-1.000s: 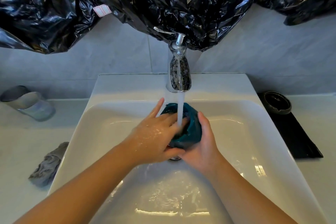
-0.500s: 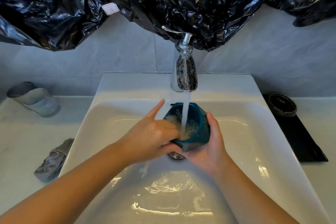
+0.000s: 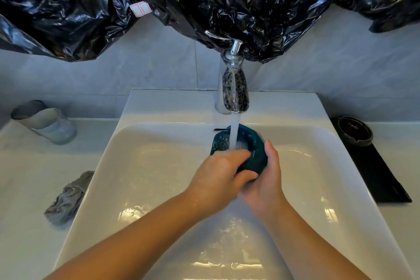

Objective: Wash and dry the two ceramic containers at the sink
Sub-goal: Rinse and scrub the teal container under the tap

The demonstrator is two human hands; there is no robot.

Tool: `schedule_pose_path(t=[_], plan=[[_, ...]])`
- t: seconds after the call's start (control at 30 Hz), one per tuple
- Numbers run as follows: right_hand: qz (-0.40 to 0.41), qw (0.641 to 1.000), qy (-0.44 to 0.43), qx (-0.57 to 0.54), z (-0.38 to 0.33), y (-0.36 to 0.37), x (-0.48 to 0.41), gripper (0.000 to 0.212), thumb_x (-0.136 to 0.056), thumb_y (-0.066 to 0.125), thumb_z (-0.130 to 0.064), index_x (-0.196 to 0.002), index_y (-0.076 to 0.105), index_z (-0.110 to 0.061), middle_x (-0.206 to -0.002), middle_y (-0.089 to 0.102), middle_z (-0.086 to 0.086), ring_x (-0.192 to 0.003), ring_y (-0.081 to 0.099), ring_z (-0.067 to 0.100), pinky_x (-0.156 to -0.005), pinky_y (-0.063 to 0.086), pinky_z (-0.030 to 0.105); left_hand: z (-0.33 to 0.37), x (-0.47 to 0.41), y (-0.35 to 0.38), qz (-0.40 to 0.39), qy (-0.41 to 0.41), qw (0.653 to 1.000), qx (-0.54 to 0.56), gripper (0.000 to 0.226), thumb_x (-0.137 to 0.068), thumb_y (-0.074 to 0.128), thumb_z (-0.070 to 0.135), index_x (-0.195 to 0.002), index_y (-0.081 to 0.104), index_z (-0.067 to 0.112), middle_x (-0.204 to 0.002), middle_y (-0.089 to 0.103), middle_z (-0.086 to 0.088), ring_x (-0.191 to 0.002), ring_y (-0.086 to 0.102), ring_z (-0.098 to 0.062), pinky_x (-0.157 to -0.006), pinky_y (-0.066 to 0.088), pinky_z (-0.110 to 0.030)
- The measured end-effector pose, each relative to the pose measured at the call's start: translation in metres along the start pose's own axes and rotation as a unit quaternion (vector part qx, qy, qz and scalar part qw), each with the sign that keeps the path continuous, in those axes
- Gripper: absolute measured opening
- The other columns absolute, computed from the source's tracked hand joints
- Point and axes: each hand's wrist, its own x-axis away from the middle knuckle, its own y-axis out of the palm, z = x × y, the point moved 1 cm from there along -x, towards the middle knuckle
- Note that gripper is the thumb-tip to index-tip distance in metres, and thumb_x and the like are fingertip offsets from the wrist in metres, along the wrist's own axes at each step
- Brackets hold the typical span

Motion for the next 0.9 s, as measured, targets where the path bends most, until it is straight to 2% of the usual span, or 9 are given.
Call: schedule_pose_path(t=[0.1,0.2,0.3,0.37,0.43,0.6,0.7,0.8,0.9], plan=[[0.013,1.000,0.009,0.003,-0.005,0.000,-0.002,0.054,-0.086,0.044,-0.050,-0.107,0.076,-0.012,-0.110,0.071,0.016,-0.100,0.070,0.028,-0.083,0.059,0.037,-0.016,0.004,0.000,-0.045,0.104,0.987,-0.113,0.017,-0.092,0.056,0.030,-0.084,0.059,0.015,-0.081,0.063,0.003,-0.076,0.057,-0.016,-0.082,0.046,-0.027],[0.030,0.997,0.071,0.005,-0.007,0.001,-0.003,0.057,-0.089,0.044,-0.053,-0.115,0.073,-0.011,-0.120,0.067,0.021,-0.109,0.066,0.034,-0.092,0.052,0.046,-0.039,0.000,-0.020,-0.103,0.231,0.927,-0.276,0.022,-0.090,0.057,0.037,-0.097,0.066,0.019,-0.088,0.071,0.003,-0.082,0.065,-0.018,-0.095,0.045,-0.030],[0.023,0.998,0.065,-0.012,-0.001,0.006,-0.002,0.057,-0.093,0.042,-0.052,-0.117,0.071,-0.009,-0.116,0.069,0.019,-0.097,0.070,0.031,-0.077,0.057,0.040,-0.023,-0.002,-0.025,-0.066,0.191,0.959,-0.200,0.015,-0.088,0.062,0.029,-0.086,0.062,0.015,-0.073,0.065,-0.001,-0.065,0.061,-0.021,-0.063,0.056,-0.032],[0.023,0.998,0.051,-0.032,0.002,0.009,0.000,0.055,-0.088,0.048,-0.051,-0.114,0.073,-0.008,-0.107,0.070,0.016,-0.087,0.072,0.026,-0.062,0.058,0.028,-0.007,0.000,-0.012,-0.042,0.086,0.986,-0.133,0.020,-0.095,0.054,0.029,-0.082,0.053,0.015,-0.077,0.058,0.000,-0.069,0.054,-0.018,-0.064,0.049,-0.031],[0.025,0.999,0.029,-0.023,0.002,0.009,0.000,0.058,-0.084,0.049,-0.051,-0.116,0.071,-0.007,-0.109,0.071,0.017,-0.094,0.072,0.029,-0.071,0.061,0.032,-0.005,0.003,0.003,-0.059,0.013,0.995,-0.082,0.018,-0.098,0.047,0.029,-0.086,0.047,0.015,-0.084,0.053,0.003,-0.074,0.049,-0.014,-0.068,0.043,-0.026],[0.029,0.997,0.062,0.022,-0.004,0.007,0.000,0.062,-0.088,0.044,-0.056,-0.127,0.065,-0.013,-0.125,0.066,0.020,-0.114,0.065,0.033,-0.084,0.056,0.046,-0.034,0.004,-0.013,-0.066,0.180,0.949,-0.250,0.012,-0.078,0.075,0.016,-0.074,0.067,0.009,-0.070,0.068,-0.008,-0.063,0.064,-0.026,-0.064,0.057,-0.037],[0.028,0.998,0.047,0.004,0.001,0.013,0.003,0.060,-0.091,0.044,-0.052,-0.131,0.061,-0.011,-0.123,0.067,0.018,-0.104,0.069,0.029,-0.074,0.061,0.042,-0.017,0.002,-0.007,-0.035,0.118,0.975,-0.185,0.026,-0.089,0.058,0.035,-0.084,0.065,0.010,-0.078,0.068,-0.006,-0.070,0.064,-0.023,-0.066,0.056,-0.036],[0.041,0.999,0.016,0.023,0.004,0.013,0.004,0.064,-0.085,0.045,-0.055,-0.123,0.067,-0.008,-0.119,0.069,0.018,-0.108,0.068,0.030,-0.093,0.055,0.042,-0.005,0.002,0.007,0.002,0.019,0.997,-0.071,0.028,-0.097,0.045,0.036,-0.094,0.058,0.011,-0.089,0.062,-0.003,-0.079,0.057,-0.017,-0.075,0.051,-0.034],[0.031,0.999,0.030,0.020,-0.003,0.010,0.002,0.062,-0.086,0.046,-0.056,-0.122,0.069,-0.011,-0.125,0.067,0.019,-0.115,0.065,0.031,-0.098,0.052,0.046,-0.018,0.004,0.000,-0.030,0.130,0.981,-0.142,0.014,-0.093,0.058,0.026,-0.086,0.062,0.014,-0.084,0.066,-0.001,-0.077,0.061,-0.017,-0.084,0.052,-0.033]])
